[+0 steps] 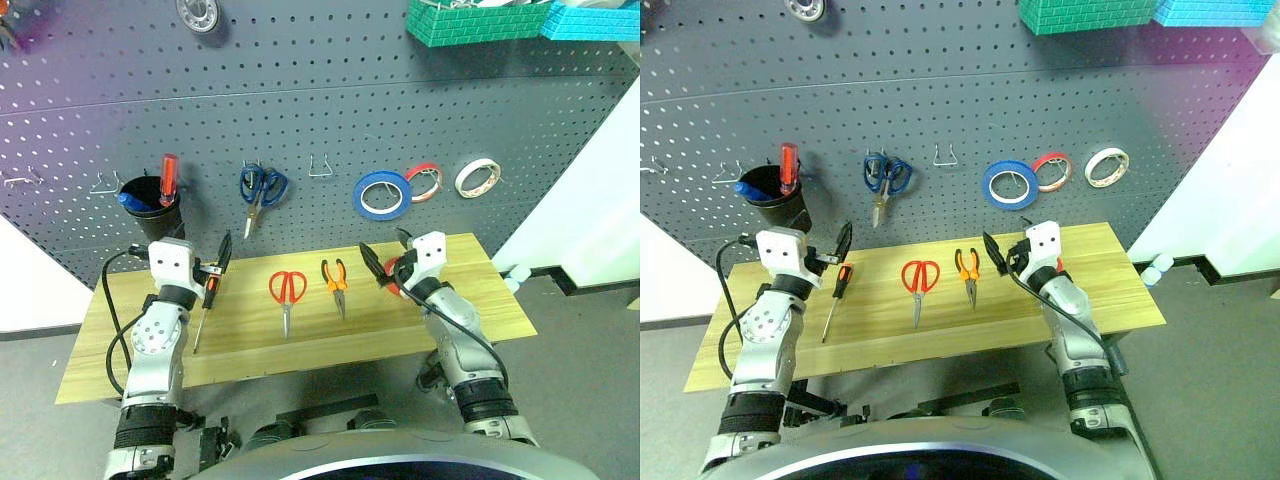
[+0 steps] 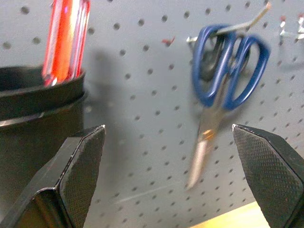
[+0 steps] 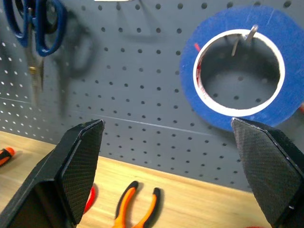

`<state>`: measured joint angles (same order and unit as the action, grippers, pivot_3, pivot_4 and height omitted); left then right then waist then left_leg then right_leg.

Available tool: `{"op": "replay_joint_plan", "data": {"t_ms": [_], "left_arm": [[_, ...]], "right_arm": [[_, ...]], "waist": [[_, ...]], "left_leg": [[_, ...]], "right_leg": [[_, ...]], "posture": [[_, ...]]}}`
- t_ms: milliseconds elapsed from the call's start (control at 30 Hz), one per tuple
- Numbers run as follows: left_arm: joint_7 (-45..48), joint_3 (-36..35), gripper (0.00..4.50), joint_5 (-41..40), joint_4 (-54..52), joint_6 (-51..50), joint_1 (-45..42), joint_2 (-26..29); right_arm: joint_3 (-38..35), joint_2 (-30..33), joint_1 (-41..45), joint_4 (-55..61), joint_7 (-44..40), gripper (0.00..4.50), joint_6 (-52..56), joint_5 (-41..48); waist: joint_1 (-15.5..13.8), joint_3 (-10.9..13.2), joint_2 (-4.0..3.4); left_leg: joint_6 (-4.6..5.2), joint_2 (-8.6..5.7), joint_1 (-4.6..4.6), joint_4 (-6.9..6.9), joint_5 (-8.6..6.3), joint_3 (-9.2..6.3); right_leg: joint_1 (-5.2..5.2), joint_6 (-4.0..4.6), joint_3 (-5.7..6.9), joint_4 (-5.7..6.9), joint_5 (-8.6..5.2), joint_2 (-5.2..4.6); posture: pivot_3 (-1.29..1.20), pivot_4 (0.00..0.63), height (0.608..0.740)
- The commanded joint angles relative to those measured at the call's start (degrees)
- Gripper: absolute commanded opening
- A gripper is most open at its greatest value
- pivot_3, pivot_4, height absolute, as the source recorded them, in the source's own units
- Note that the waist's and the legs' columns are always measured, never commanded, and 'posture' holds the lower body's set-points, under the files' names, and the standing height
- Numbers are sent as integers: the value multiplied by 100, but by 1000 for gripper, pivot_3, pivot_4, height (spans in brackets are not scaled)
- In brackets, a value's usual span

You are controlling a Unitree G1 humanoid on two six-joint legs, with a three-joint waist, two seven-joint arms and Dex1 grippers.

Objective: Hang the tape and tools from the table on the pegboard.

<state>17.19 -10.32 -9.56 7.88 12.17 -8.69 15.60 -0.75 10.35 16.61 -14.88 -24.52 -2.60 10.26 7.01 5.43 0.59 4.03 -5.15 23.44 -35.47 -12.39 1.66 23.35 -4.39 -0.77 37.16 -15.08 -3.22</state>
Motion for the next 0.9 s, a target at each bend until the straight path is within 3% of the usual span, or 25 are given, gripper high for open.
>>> {"op": "replay_joint_plan", "data": {"t_ms": [33,267,600,667,900], "left_arm": [[483,107,4463,-280,-95,-166,-83,120],[1160,185,4463,-596,-89,-638,-285,331],[3482,737,4463,-1816,-566,-2879,-420,1209],[3615,657,4463,-2099,-484,-3313,-708,1240],[3590,877,4463,-1993,-539,-4015,-1286,1270]], "right_arm": [[-156,124,171,20,-36,4500,-14,47],[-278,346,338,-144,-62,4500,87,38],[-392,654,456,-453,-260,4500,94,67],[-378,709,490,-555,-248,4500,153,8],[-345,875,326,-453,-278,4500,410,-92]], "waist": [[0,-1,0],[1,-1,-1],[20,3,-5],[17,7,-11],[-3,56,-30]], "left_leg": [[0,0,0,0,0,0],[0,0,0,-2,0,0],[0,1,-2,-5,0,0],[0,2,-2,-4,0,0],[1,1,-4,-13,0,-1]], "right_leg": [[0,0,0,0,0,0],[0,1,0,5,1,0],[-1,4,-2,4,1,-1],[-1,5,-2,4,0,-1],[-9,28,-3,4,-8,-5]], "posture": [[-169,39,739],[-166,43,739],[-160,71,739],[-163,82,739],[-177,131,739]]}}
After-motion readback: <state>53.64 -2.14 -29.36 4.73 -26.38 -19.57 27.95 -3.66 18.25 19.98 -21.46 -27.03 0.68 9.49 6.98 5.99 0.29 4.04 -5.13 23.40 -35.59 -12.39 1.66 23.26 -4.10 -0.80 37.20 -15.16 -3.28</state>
